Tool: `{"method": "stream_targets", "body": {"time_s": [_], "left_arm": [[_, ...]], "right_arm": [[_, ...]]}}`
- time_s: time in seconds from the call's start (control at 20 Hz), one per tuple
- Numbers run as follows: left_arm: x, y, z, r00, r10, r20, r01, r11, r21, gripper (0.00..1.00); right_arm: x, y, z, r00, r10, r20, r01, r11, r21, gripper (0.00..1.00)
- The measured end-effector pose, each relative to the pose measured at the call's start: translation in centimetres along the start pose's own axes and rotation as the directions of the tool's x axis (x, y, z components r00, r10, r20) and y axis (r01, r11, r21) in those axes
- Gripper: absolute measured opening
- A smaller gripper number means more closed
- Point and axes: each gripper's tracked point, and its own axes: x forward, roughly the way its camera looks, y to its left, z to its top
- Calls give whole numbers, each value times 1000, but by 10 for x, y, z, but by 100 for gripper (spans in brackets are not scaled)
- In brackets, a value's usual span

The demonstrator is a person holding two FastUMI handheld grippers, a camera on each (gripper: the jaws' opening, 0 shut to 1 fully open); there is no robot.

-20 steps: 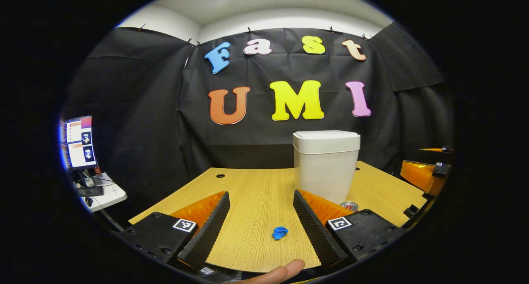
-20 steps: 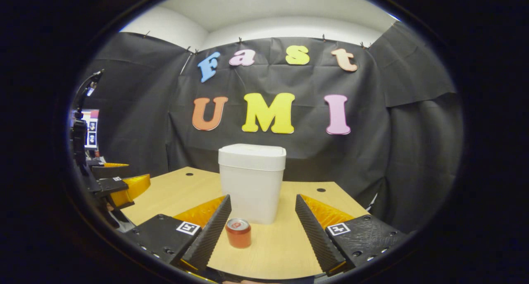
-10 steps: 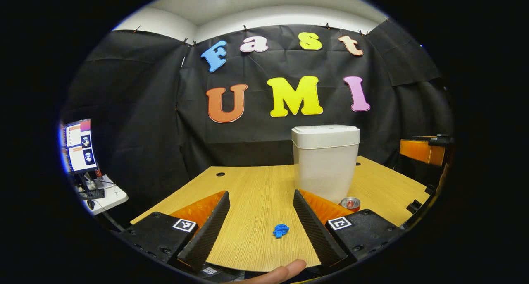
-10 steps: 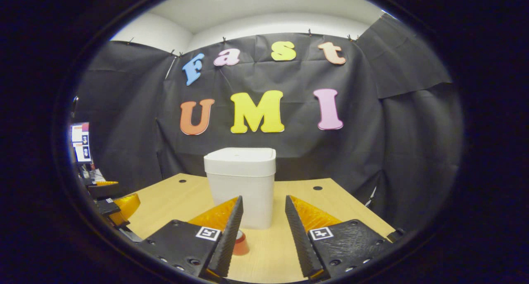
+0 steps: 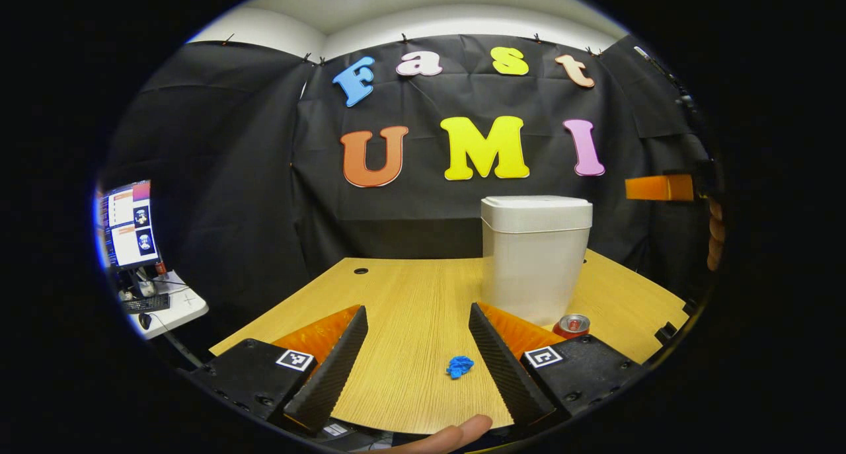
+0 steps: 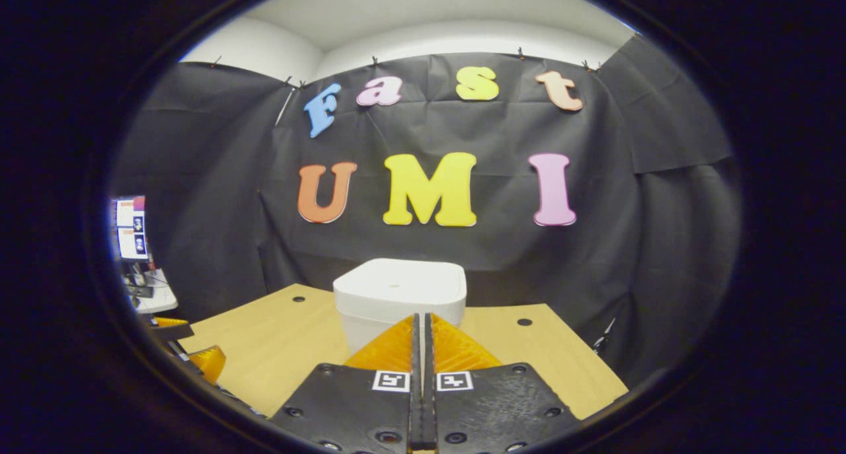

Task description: Press the lid of the desktop garbage bin to open it, pick up the crumpled paper on the desktop and throw it into the bin, then pick up the pop can on the desktop and drop it into the bin, and finally close the garbage bin lid.

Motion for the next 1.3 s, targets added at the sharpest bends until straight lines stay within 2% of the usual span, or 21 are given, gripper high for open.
{"method": "stream_targets", "body": {"time_s": [0.2, 0.35, 0.5, 0.7, 0.85, 1.0, 1.3], "left_arm": [[1, 7, 1, 1000, 5, 0, -5, 1000, -17, 99], [0, 13, 1, 1000, 5, -2, -5, 1000, -28, 99], [3, 24, 0, 1000, 24, -8, -24, 999, -43, 99], [5, 30, -4, 999, 39, -28, -40, 998, -53, 99], [7, 27, -3, 999, 38, -27, -39, 999, -34, 100], [6, 23, -2, 999, 32, -21, -32, 999, -19, 100], [2, 22, 2, 1000, 23, -7, -23, 1000, -13, 100]], "right_arm": [[40, 20, 27, 999, 44, -5, -44, 997, 68, 0], [71, 30, 39, 999, 37, -20, -36, 999, 37, 0], [101, 39, 29, 996, 31, -80, -27, 998, 49, 0], [136, 37, 6, 986, -22, -162, 23, 1000, 3, 0], [147, 37, -9, 982, -45, -185, 40, 999, -29, 0], [149, 33, -13, 984, -70, -164, 61, 997, -55, 0], [146, 33, -27, 976, -45, -212, 60, 996, 64, 1]]}}
